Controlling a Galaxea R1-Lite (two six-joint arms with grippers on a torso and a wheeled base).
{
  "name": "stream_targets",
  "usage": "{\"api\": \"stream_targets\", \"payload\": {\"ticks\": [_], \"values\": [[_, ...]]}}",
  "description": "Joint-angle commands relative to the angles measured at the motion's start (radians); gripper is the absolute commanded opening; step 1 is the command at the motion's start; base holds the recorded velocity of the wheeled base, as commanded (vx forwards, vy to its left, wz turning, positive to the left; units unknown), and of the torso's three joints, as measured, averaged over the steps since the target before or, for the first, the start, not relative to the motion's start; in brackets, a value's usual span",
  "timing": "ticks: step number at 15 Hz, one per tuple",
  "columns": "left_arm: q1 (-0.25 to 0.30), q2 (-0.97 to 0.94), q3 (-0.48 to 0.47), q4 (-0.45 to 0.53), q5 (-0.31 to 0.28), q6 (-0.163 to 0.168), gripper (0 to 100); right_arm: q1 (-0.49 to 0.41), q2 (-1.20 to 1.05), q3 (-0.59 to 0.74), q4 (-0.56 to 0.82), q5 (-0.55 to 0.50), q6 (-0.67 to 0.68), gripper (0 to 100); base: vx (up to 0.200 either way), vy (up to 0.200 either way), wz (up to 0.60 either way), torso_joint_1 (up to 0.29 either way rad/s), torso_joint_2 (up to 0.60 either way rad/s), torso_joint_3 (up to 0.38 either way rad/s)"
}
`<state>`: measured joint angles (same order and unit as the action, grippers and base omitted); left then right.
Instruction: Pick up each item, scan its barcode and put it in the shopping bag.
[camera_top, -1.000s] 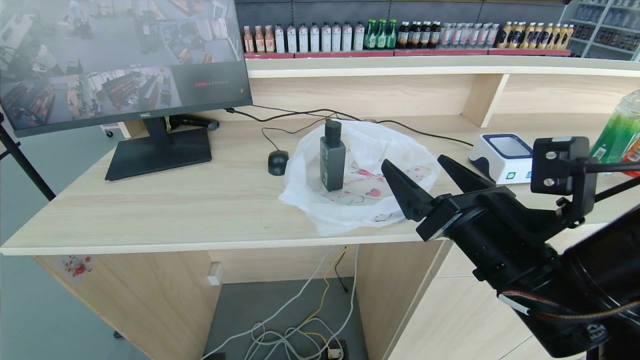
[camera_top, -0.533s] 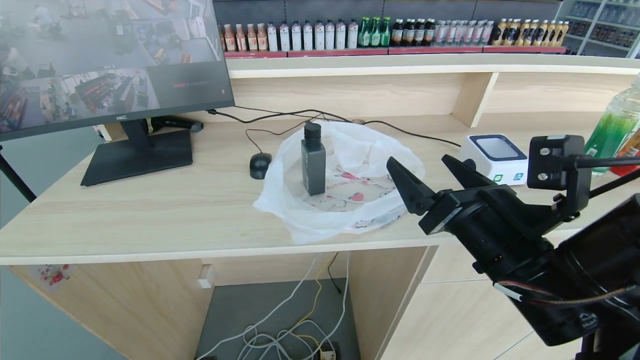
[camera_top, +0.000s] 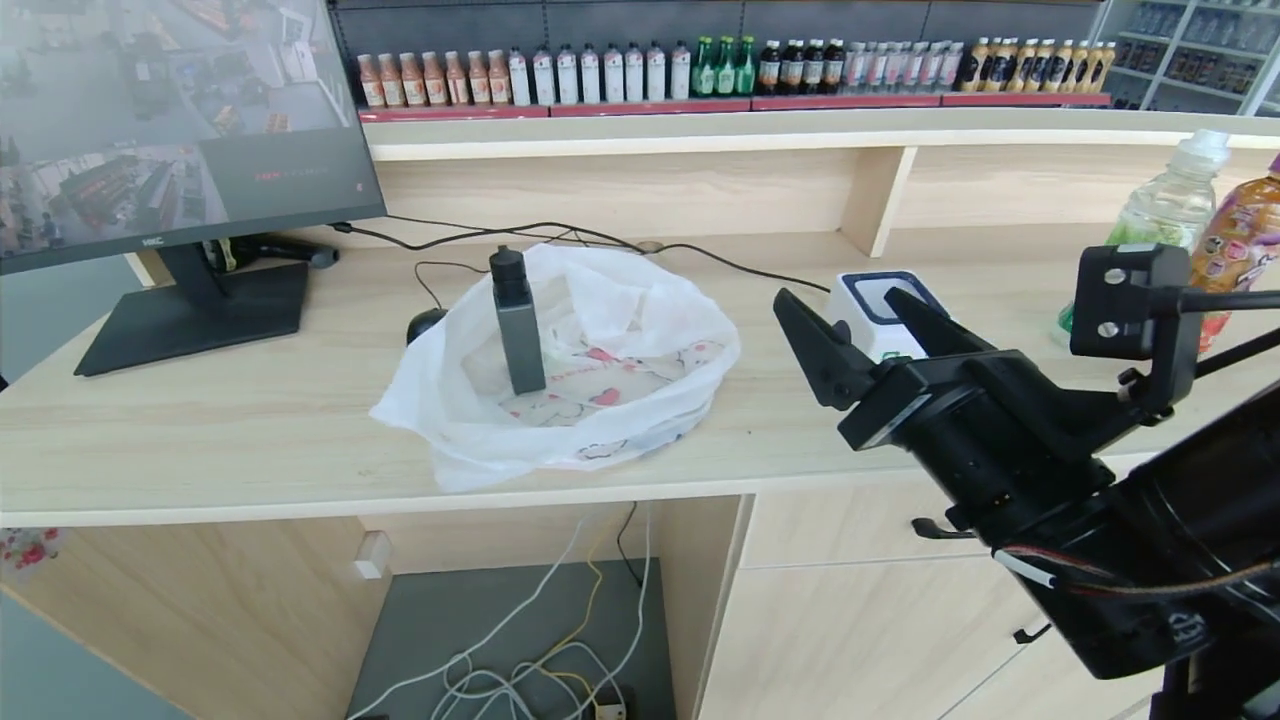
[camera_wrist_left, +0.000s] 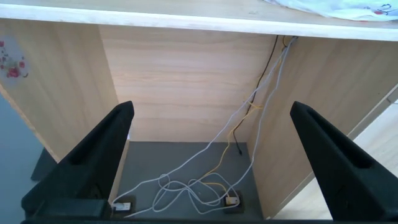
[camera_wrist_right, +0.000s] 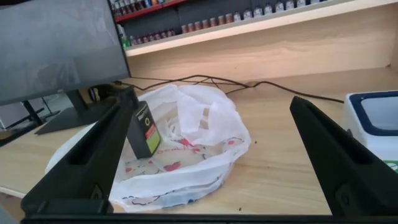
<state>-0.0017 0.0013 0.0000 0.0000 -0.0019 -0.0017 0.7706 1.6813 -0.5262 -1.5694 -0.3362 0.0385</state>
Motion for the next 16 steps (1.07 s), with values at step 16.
{"api": "stream_targets", "payload": {"ticks": [16], "values": [[0.000, 0.000, 0.000, 0.000, 0.002, -0.006, 100, 0.016, -0.029, 0.035, -0.001, 0.017, 0.000, 100, 0.000, -0.200, 0.00, 0.000, 0.00, 0.003]]}}
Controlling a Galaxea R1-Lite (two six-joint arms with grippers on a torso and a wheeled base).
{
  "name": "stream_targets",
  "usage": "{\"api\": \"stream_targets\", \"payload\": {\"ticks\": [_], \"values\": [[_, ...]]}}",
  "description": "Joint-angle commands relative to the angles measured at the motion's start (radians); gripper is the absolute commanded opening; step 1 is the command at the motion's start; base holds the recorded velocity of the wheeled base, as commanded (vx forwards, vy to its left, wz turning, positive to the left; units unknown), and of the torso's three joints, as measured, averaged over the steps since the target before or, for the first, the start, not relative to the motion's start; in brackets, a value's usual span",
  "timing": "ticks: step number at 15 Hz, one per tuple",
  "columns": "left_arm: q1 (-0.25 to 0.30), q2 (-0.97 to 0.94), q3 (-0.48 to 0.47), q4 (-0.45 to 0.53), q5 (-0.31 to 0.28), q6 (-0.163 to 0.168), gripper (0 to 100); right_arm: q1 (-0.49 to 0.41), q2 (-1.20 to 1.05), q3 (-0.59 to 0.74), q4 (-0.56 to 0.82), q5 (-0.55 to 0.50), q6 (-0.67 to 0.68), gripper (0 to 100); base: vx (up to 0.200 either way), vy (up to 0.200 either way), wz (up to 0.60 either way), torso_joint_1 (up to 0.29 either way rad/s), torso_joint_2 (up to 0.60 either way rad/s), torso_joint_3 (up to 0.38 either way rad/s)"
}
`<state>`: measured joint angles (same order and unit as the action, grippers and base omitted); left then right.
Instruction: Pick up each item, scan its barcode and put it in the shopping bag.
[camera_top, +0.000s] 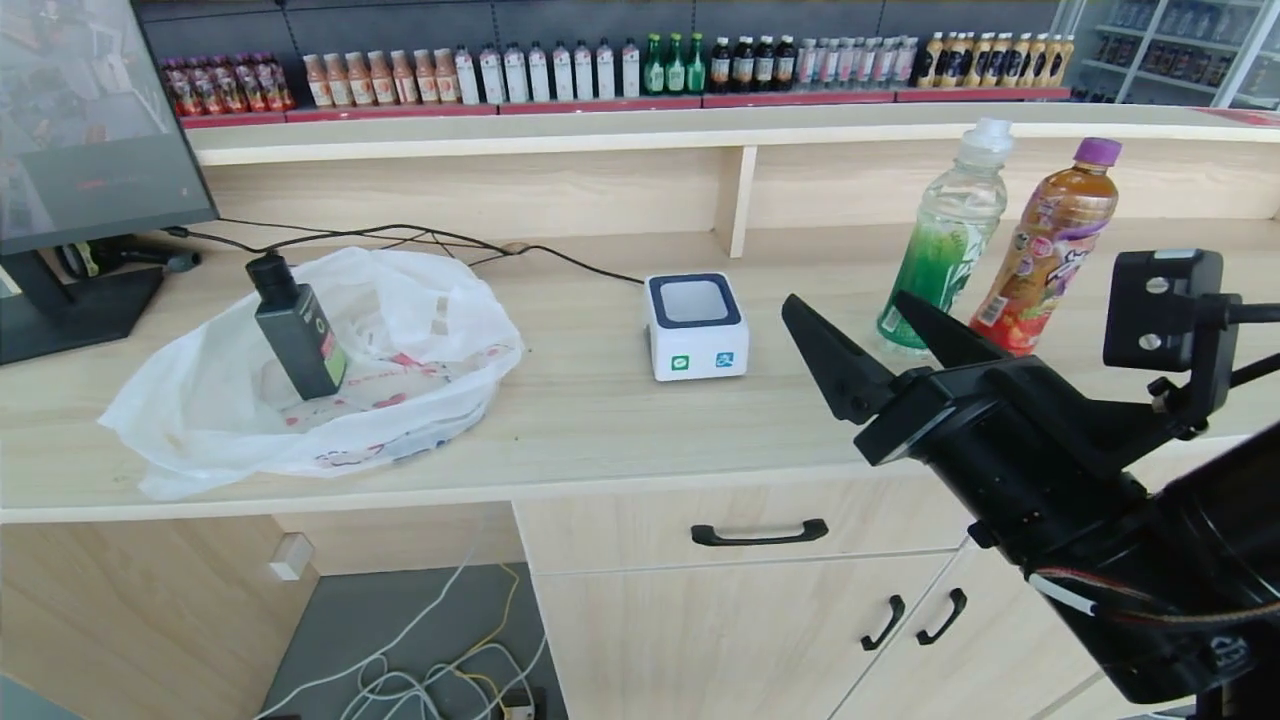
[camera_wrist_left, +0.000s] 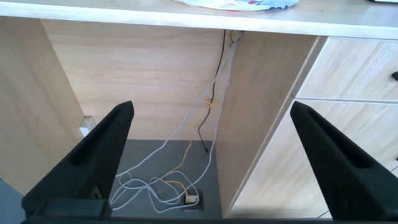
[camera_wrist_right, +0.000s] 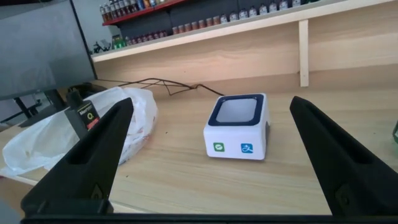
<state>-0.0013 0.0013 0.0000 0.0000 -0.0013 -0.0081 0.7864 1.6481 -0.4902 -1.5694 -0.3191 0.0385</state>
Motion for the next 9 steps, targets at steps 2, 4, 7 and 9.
{"api": "stream_targets", "payload": {"ticks": [2, 4, 7, 9], "values": [[0.000, 0.000, 0.000, 0.000, 0.000, 0.002, 100, 0.001, 0.004, -0.001, -0.001, 0.000, 0.000, 100, 0.000, -0.200, 0.00, -0.002, 0.00, 0.002], [0.000, 0.000, 0.000, 0.000, 0.001, 0.000, 100, 0.001, 0.004, -0.001, -0.001, -0.001, 0.000, 100, 0.000, -0.200, 0.00, 0.002, 0.00, 0.002], [0.000, 0.000, 0.000, 0.000, 0.001, 0.000, 100, 0.001, 0.002, -0.001, -0.001, 0.002, 0.000, 100, 0.000, -0.200, 0.00, 0.001, 0.00, 0.002], [0.000, 0.000, 0.000, 0.000, 0.001, -0.001, 100, 0.001, 0.004, 0.001, -0.001, 0.008, 0.000, 100, 0.000, -0.200, 0.00, 0.002, 0.00, 0.002]]}}
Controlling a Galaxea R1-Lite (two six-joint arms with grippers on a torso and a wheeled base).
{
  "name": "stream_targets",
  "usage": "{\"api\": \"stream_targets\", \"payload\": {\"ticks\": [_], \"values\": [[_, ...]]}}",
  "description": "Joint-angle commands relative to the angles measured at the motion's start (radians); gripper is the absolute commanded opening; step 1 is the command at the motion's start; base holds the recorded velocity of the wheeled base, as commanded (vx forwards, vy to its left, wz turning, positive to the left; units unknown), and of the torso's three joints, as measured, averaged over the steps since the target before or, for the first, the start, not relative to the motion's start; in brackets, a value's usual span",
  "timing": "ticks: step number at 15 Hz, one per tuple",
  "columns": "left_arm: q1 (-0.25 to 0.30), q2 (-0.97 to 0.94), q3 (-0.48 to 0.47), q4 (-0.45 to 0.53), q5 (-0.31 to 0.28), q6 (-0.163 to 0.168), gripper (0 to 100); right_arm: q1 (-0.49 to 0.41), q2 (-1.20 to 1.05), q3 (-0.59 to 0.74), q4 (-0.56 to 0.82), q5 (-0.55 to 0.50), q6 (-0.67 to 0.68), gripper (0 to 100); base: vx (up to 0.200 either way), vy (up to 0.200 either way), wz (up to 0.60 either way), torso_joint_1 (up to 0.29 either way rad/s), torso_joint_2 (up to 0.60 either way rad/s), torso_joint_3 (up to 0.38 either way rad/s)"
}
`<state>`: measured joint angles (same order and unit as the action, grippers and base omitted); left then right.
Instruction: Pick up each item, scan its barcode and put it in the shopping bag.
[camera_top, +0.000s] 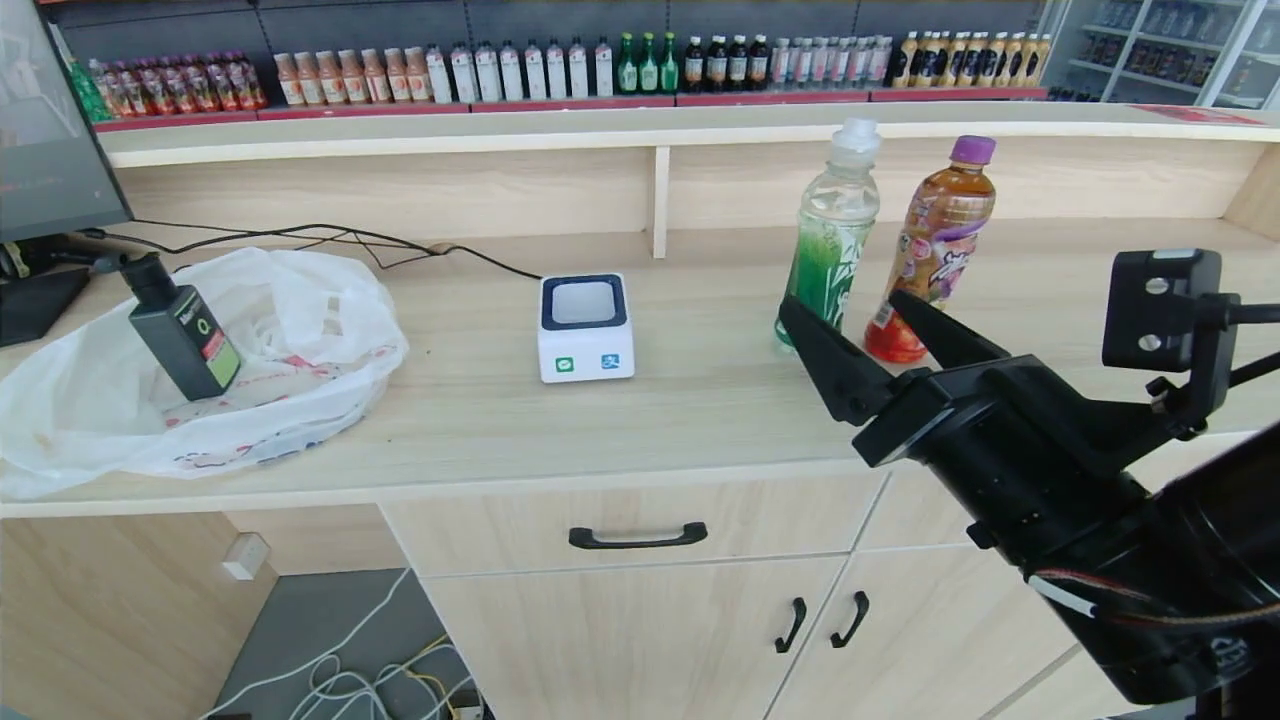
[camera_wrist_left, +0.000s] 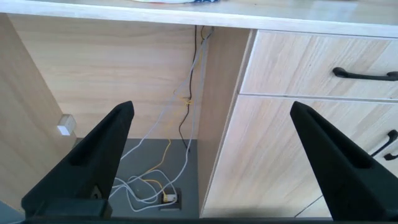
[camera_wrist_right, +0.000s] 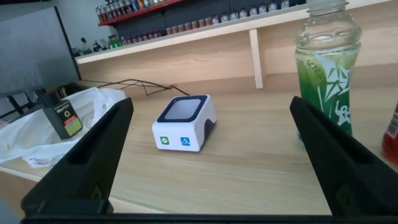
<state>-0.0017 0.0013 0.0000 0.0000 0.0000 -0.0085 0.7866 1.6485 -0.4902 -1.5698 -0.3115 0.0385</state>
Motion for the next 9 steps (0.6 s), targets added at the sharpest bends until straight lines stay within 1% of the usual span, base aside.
{"api": "stream_targets", "payload": {"ticks": [1, 2, 5, 6, 8, 9], "values": [[0.000, 0.000, 0.000, 0.000, 0.000, -0.001, 100, 0.000, 0.004, 0.001, -0.001, 0.000, -0.002, 100, 0.000, -0.200, 0.00, 0.002, 0.00, 0.002], [0.000, 0.000, 0.000, 0.000, 0.000, 0.001, 100, -0.001, 0.007, 0.002, -0.001, 0.000, -0.002, 100, 0.000, -0.200, 0.00, -0.002, 0.01, 0.002], [0.000, 0.000, 0.000, 0.000, 0.000, -0.001, 100, -0.001, 0.013, 0.009, -0.001, 0.006, -0.006, 100, 0.000, 0.000, 0.00, 0.000, 0.00, 0.000], [0.000, 0.000, 0.000, 0.000, 0.000, -0.001, 100, -0.007, 0.017, 0.013, -0.001, 0.035, -0.012, 100, 0.000, 0.000, 0.00, 0.000, 0.00, 0.000], [0.000, 0.000, 0.000, 0.000, 0.000, 0.001, 100, -0.029, 0.036, -0.008, -0.001, 0.120, -0.072, 100, 0.000, 0.000, 0.00, 0.000, 0.00, 0.000], [0.000, 0.000, 0.000, 0.000, 0.000, 0.001, 100, -0.032, 0.047, -0.025, 0.007, 0.126, -0.081, 100, 0.000, 0.000, 0.00, 0.000, 0.00, 0.000]]}}
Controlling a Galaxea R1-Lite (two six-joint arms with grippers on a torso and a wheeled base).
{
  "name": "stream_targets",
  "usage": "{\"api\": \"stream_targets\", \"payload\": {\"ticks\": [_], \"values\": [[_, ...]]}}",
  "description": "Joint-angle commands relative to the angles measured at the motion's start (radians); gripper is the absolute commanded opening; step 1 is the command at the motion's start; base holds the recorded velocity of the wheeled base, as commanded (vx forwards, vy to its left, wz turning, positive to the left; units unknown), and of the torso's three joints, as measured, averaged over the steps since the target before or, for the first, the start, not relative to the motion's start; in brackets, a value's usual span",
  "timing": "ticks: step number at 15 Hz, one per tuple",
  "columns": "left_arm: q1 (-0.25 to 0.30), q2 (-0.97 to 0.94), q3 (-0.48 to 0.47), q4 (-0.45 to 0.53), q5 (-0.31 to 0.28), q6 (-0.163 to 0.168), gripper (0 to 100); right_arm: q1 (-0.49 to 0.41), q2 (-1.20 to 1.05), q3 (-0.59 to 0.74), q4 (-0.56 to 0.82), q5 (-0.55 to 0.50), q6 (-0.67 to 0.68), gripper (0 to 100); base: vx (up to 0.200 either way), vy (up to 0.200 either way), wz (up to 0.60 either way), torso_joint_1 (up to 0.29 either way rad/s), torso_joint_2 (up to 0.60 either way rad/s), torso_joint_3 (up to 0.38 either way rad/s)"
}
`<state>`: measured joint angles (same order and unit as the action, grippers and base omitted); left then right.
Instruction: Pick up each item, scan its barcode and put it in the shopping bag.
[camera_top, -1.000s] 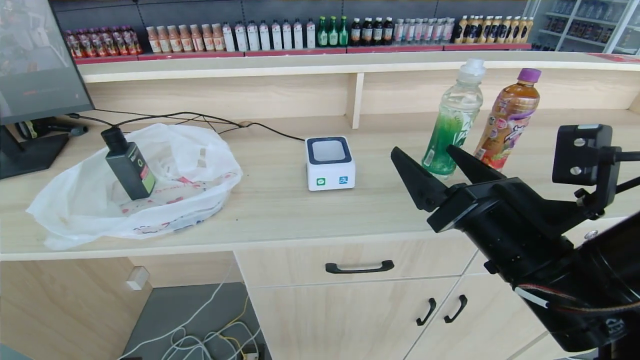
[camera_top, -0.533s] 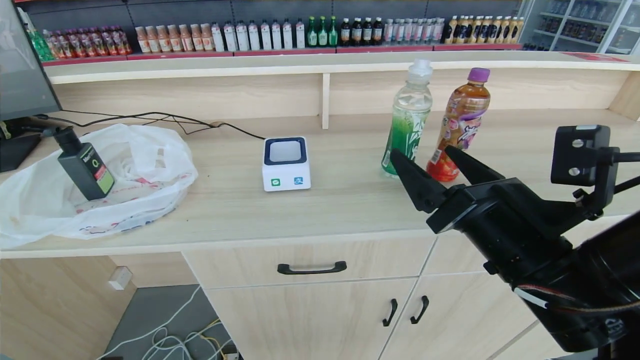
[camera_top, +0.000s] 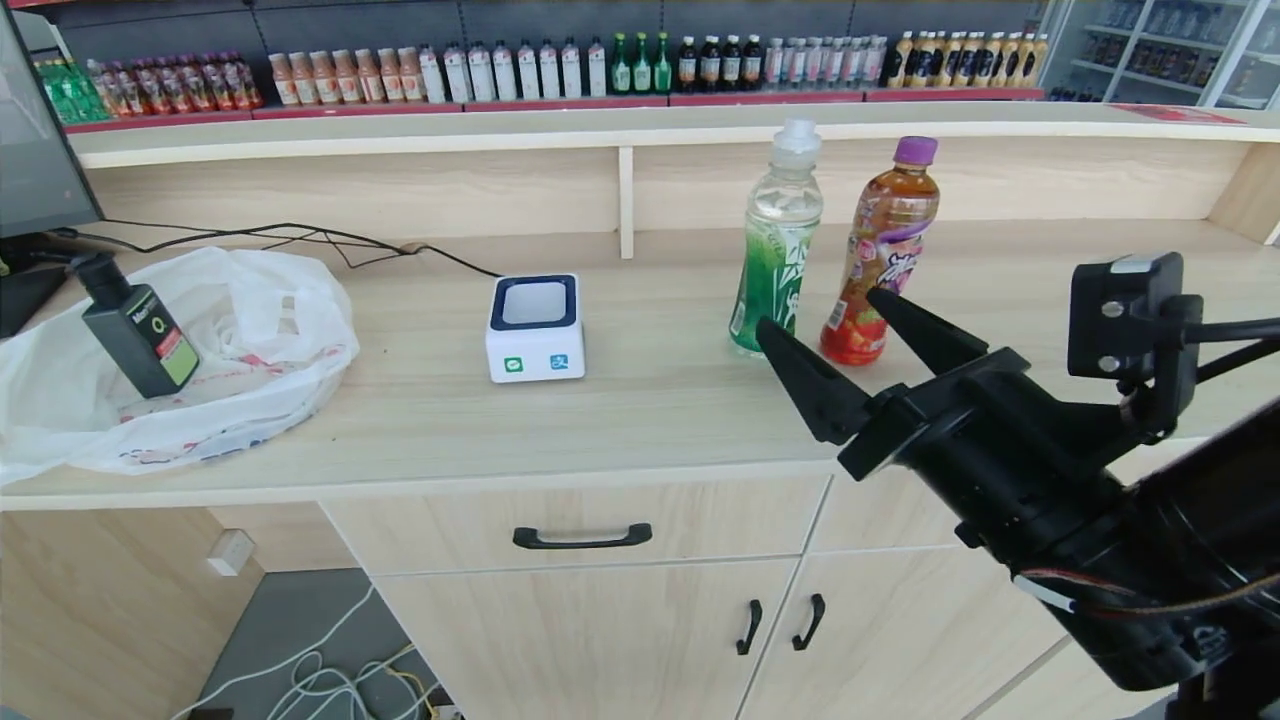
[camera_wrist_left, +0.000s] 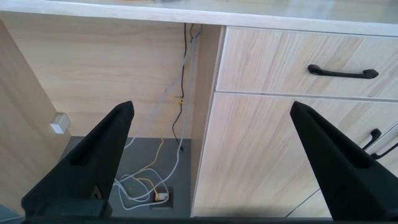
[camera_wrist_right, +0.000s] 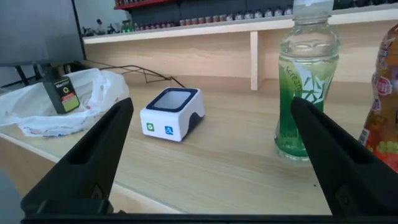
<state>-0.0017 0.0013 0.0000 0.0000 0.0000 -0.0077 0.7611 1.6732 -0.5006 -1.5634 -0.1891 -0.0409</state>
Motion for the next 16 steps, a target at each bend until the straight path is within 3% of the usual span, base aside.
{"api": "stream_targets", "payload": {"ticks": [1, 3, 6, 9, 16], "values": [[0.000, 0.000, 0.000, 0.000, -0.002, 0.000, 100, -0.006, 0.023, -0.032, 0.048, 0.004, -0.002, 100, 0.000, 0.000, 0.00, 0.000, 0.00, 0.000], [0.000, 0.000, 0.000, 0.000, 0.000, 0.000, 100, -0.031, 0.026, -0.090, 0.151, 0.004, 0.001, 100, 0.000, 0.000, 0.00, 0.000, 0.00, 0.000], [0.000, 0.000, 0.000, 0.000, -0.002, 0.002, 100, -0.141, 0.054, -0.176, 0.247, 0.013, 0.007, 100, 0.000, 0.000, 0.00, 0.000, 0.00, 0.000], [0.000, 0.000, 0.000, 0.000, 0.000, 0.003, 100, -0.170, 0.123, -0.251, 0.272, 0.013, 0.052, 100, 0.000, 0.000, 0.00, 0.000, 0.00, 0.000], [0.000, 0.000, 0.000, 0.000, -0.002, 0.003, 100, -0.220, 0.203, -0.469, 0.526, 0.008, 0.093, 100, 0.000, 0.000, 0.00, 0.000, 0.00, 0.000]]}}
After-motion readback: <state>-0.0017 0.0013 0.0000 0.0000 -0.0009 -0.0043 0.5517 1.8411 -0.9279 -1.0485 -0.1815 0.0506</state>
